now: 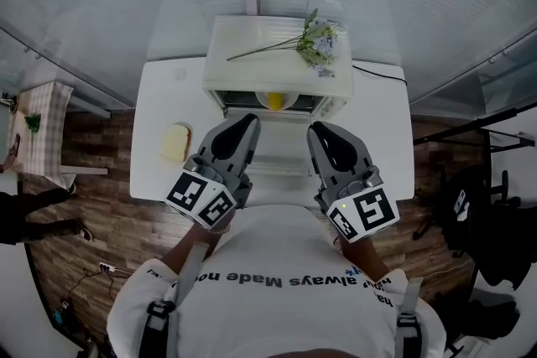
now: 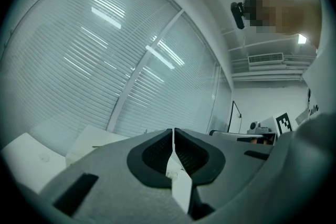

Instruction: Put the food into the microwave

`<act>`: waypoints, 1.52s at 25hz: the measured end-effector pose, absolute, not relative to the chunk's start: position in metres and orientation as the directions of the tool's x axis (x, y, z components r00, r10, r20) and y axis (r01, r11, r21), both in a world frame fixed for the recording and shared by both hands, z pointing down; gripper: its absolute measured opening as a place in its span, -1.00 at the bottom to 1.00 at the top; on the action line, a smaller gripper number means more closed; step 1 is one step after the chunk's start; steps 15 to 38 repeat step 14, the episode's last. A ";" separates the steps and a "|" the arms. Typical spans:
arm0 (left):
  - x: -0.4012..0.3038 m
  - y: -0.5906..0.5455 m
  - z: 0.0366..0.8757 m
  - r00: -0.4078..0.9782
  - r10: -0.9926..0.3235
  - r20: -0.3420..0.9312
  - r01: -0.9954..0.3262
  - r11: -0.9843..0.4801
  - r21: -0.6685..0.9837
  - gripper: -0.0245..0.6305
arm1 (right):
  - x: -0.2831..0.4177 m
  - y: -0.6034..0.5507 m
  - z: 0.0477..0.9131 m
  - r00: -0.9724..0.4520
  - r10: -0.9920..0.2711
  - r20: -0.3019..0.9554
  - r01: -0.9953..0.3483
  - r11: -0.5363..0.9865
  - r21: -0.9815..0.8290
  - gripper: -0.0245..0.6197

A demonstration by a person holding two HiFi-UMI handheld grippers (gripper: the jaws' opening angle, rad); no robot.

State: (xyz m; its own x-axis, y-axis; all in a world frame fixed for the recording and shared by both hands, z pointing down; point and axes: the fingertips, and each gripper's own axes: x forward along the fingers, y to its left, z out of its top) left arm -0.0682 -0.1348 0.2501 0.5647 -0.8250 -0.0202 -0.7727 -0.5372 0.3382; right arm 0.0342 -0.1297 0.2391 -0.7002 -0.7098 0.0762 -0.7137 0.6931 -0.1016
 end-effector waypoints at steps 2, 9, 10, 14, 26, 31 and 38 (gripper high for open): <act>-0.071 -0.137 0.249 0.560 -0.828 -0.022 -0.776 -0.534 0.336 -0.87 | 0.034 -0.130 0.240 -0.698 -0.711 0.077 -0.715 0.691 -0.103 -0.83; -0.070 -0.135 0.247 0.561 -0.827 -0.023 -0.778 -0.537 0.325 -0.87 | 0.034 -0.131 0.239 -0.696 -0.714 0.075 -0.717 0.689 -0.105 -0.83; -0.070 -0.135 0.247 0.562 -0.827 -0.022 -0.778 -0.537 0.326 -0.87 | 0.034 -0.130 0.239 -0.697 -0.713 0.075 -0.717 0.689 -0.105 -0.83; -0.069 -0.134 0.249 0.561 -0.827 -0.022 -0.777 -0.536 0.329 -0.87 | 0.033 -0.130 0.239 -0.699 -0.712 0.075 -0.715 0.691 -0.107 -0.83; -0.069 -0.134 0.249 0.561 -0.827 -0.022 -0.777 -0.536 0.329 -0.87 | 0.033 -0.130 0.239 -0.699 -0.712 0.075 -0.715 0.691 -0.107 -0.83; -0.069 -0.134 0.249 0.561 -0.827 -0.022 -0.777 -0.536 0.329 -0.87 | 0.033 -0.130 0.239 -0.699 -0.712 0.075 -0.715 0.691 -0.107 -0.83; -0.069 -0.134 0.249 0.561 -0.827 -0.022 -0.777 -0.536 0.329 -0.87 | 0.033 -0.130 0.239 -0.699 -0.712 0.075 -0.715 0.691 -0.107 -0.83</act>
